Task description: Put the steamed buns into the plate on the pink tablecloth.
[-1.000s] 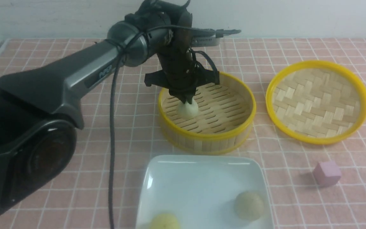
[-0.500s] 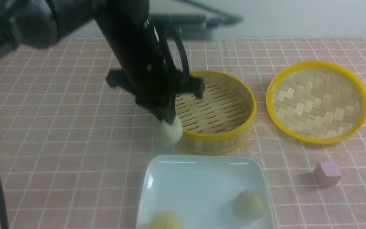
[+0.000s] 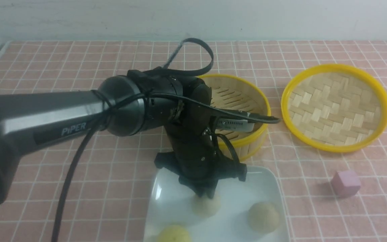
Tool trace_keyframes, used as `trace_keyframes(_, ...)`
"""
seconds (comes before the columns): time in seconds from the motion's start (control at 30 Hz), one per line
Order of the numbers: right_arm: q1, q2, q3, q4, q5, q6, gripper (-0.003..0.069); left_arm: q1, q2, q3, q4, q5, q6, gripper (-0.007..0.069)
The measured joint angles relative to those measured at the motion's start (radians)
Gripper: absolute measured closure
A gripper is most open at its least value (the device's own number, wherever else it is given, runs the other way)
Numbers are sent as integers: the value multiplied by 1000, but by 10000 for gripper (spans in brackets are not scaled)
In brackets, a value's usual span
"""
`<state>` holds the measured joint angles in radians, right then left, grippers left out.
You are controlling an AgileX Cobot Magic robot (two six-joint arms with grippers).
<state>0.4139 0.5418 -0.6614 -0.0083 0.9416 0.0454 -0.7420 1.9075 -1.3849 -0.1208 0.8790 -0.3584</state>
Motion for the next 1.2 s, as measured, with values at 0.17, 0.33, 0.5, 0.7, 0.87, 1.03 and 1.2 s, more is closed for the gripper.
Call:
trace_keyframes(0.17, 0, -135, -116, -11, 166, 23, 588, 0, 0, -29, -23, 29, 4, 309)
trace_keyframes(0.33, 0, -281, -126, -15, 271, 53, 659, 0, 0, -87, -28, 63, 34, 272)
trace_keyframes(0.5, -2, -367, 13, -16, 13, 69, 672, 0, 0, -92, -27, 69, 37, 279)
trace_keyframes(0.7, -2, -374, 230, -19, -376, 37, 672, 0, 0, -92, -26, 74, 37, 319)
trace_keyframes(0.87, -2, -374, 308, -19, -503, 35, 669, 0, 0, -92, -27, 82, 37, 361)
trace_keyframes(1.03, -2, -374, 338, -19, -514, 35, 662, 0, 0, -92, -27, 82, 37, 391)
trace_keyframes(1.2, -2, -374, 368, -22, -517, 35, 658, 0, 0, -92, -27, 82, 37, 397)
